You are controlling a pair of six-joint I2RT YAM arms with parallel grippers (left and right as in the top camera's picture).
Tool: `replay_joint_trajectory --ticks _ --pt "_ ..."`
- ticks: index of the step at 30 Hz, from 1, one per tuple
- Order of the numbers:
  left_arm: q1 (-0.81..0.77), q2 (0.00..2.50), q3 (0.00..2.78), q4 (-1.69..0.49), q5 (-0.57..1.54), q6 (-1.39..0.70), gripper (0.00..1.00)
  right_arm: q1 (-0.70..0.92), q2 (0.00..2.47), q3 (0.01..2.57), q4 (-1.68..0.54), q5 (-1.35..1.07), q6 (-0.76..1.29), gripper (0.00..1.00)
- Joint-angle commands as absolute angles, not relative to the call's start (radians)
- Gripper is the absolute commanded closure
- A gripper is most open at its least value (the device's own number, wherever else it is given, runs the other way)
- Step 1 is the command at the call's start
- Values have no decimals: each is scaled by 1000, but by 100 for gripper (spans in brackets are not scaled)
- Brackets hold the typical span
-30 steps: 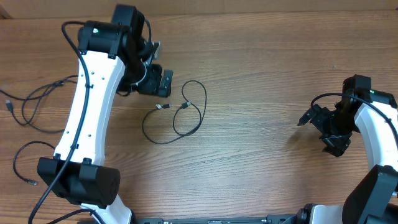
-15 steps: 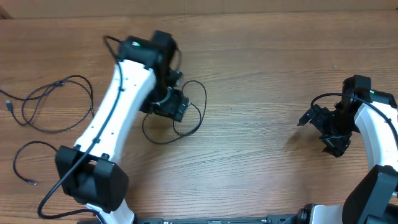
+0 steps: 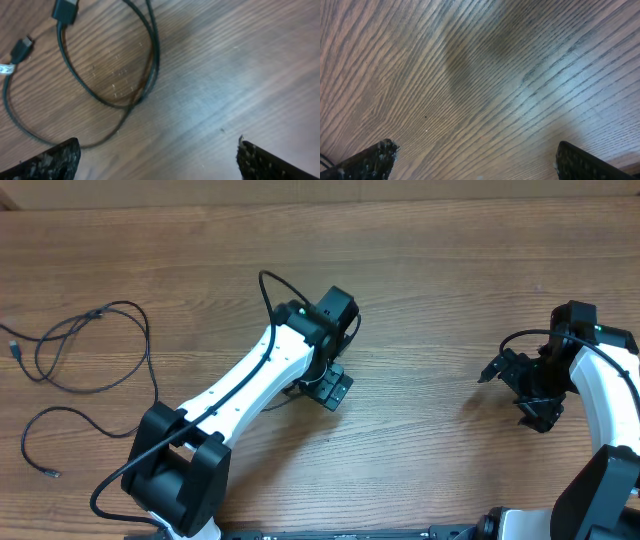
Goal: Untangle cables
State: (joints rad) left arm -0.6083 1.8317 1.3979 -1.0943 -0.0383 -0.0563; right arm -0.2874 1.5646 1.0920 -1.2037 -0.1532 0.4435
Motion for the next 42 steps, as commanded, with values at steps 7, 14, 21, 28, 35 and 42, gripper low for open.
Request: replay_joint_trajectory --ticks 7,14,21,28,35,42 --pt "-604 1806 1243 -834 -87 -47 10 -289 1568 1085 -1202 -159 436 0" --pt "-604 1806 1188 -711 -86 -48 14 -289 1568 1085 -1203 -159 436 0" --pt "-603 1806 1124 -660 -86 -48 15 -289 1568 1085 -1198 -159 436 0" --pt "-603 1806 1116 -688 -85 -49 28 -289 1568 1085 -1198 -159 436 0" --pt "-603 1806 1116 -796 -84 -70 48 -289 1568 1085 -1198 -159 436 0" --pt "-603 1806 1115 -807 -26 -75 50 -289 1568 1085 -1195 -159 436 0"
